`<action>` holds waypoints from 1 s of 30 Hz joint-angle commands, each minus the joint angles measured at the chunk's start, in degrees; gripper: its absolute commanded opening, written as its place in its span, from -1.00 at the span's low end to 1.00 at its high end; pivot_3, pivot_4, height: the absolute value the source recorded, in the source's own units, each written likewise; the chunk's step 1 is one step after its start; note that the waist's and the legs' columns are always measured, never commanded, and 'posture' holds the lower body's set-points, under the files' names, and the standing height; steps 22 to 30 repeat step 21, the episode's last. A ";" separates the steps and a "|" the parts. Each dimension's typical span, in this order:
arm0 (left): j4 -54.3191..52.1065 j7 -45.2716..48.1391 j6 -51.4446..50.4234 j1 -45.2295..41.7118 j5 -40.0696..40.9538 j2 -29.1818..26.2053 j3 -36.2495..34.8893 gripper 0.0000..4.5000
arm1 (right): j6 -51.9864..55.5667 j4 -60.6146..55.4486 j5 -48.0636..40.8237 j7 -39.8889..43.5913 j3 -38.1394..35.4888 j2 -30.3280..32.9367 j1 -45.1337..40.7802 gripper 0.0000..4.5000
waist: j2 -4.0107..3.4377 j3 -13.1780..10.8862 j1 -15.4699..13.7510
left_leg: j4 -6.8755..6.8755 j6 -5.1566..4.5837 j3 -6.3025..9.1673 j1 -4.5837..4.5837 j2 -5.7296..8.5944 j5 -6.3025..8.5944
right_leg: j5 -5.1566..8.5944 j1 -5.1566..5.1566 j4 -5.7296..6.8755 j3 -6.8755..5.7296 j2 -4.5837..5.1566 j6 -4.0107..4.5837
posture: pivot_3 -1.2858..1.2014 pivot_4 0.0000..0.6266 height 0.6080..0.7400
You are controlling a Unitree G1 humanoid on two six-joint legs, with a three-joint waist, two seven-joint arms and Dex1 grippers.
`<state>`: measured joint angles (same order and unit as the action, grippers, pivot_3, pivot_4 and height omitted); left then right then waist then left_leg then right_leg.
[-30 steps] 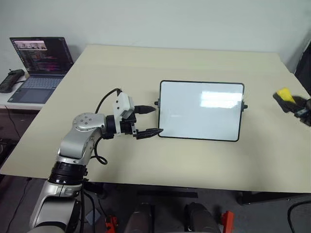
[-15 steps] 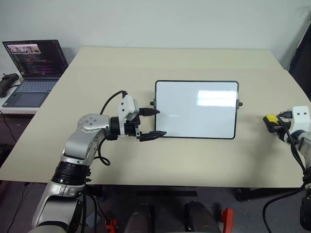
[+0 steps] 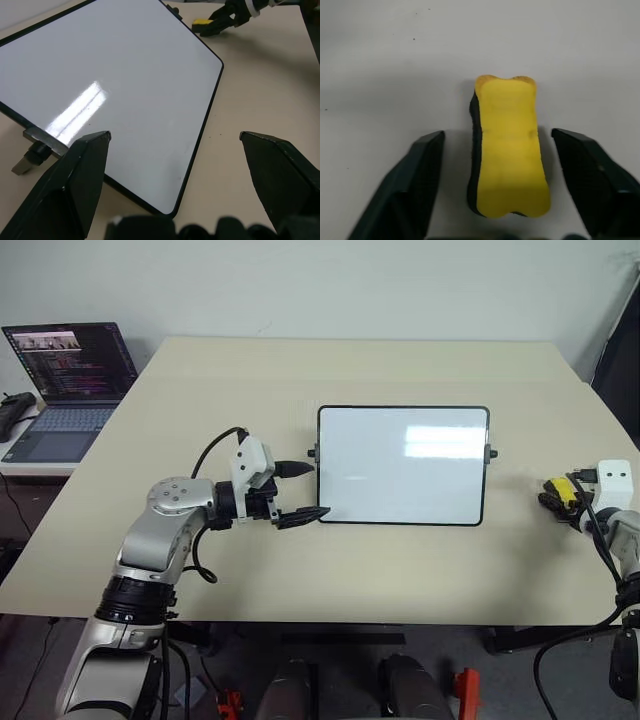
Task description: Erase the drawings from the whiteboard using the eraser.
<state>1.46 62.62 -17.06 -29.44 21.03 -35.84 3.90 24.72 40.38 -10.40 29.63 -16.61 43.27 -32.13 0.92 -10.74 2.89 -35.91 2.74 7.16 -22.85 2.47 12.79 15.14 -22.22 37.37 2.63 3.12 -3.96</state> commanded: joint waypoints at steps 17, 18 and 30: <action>11.23 -3.14 8.01 0.51 -2.61 -3.61 -8.93 1.00 | -1.77 -31.75 -7.97 12.82 -4.21 4.16 14.48 0.99 | -0.02 0.00 -0.32 | -0.12 -0.01 0.09 0.08 -0.02 0.00 | 0.01 -0.01 0.36 -0.04 0.02 0.00 | 0.03 -0.52 1.00; 11.14 -3.86 8.58 1.39 -2.93 -2.84 -8.95 1.00 | -1.83 -32.03 -8.27 13.55 -3.99 3.96 15.34 0.99 | -0.02 0.00 -0.43 | -0.12 0.00 0.09 0.08 -0.02 0.00 | 0.01 -0.01 0.37 -0.04 0.02 0.00 | 0.03 -0.52 1.00; 9.32 -5.73 8.35 5.89 -3.39 -0.90 -8.57 1.00 | -0.52 -34.03 -8.00 15.47 -1.84 3.71 18.30 0.99 | -0.02 0.00 -0.45 | -0.10 0.00 0.08 0.09 -0.03 0.00 | 0.01 -0.02 0.39 -0.01 0.03 0.00 | 0.03 -0.52 1.00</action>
